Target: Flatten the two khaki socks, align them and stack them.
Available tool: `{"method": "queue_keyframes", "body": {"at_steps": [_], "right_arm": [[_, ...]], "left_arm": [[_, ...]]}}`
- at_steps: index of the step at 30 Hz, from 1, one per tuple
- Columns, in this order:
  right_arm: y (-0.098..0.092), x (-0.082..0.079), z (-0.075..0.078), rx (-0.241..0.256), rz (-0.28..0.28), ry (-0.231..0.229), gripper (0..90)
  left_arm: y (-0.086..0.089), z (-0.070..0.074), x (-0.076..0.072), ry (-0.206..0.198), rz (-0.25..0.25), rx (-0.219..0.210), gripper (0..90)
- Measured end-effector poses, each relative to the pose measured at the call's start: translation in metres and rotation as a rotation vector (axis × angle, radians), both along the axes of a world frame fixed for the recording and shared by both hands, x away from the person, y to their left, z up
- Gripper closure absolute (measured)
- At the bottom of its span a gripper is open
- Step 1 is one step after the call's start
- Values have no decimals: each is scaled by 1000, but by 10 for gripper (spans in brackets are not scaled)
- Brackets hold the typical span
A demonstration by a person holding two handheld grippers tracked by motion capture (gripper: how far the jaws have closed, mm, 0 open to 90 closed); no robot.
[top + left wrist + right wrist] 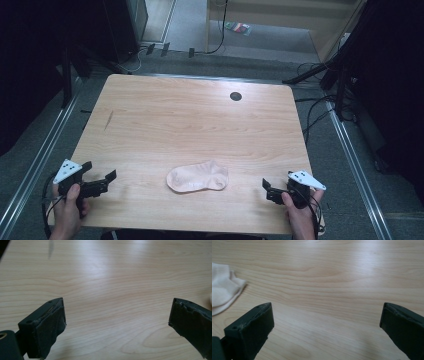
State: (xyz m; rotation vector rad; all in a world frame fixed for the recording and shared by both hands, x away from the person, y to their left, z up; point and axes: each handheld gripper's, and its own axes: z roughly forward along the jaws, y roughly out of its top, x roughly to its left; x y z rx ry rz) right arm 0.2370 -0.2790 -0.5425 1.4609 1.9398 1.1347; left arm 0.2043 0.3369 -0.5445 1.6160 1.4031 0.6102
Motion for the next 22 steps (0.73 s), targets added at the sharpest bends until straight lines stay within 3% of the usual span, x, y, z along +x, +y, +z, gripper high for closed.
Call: {"method": "queue_keyframes", "body": {"at_steps": [6,10,13,22], "right_arm": [[-22,-3,0,2,-59,-11,0],[-33,-7,-1,-15,-87,-16,0],[-37,-6,-4,19,-91,-7,0],[-37,-5,-5,21,-91,-2,0]], "left_arm": [[16,-1,-2,-4,35,63,9],[24,-2,-2,5,45,34,9],[23,-5,0,19,41,34,9],[20,-7,3,34,26,36,10]]}}
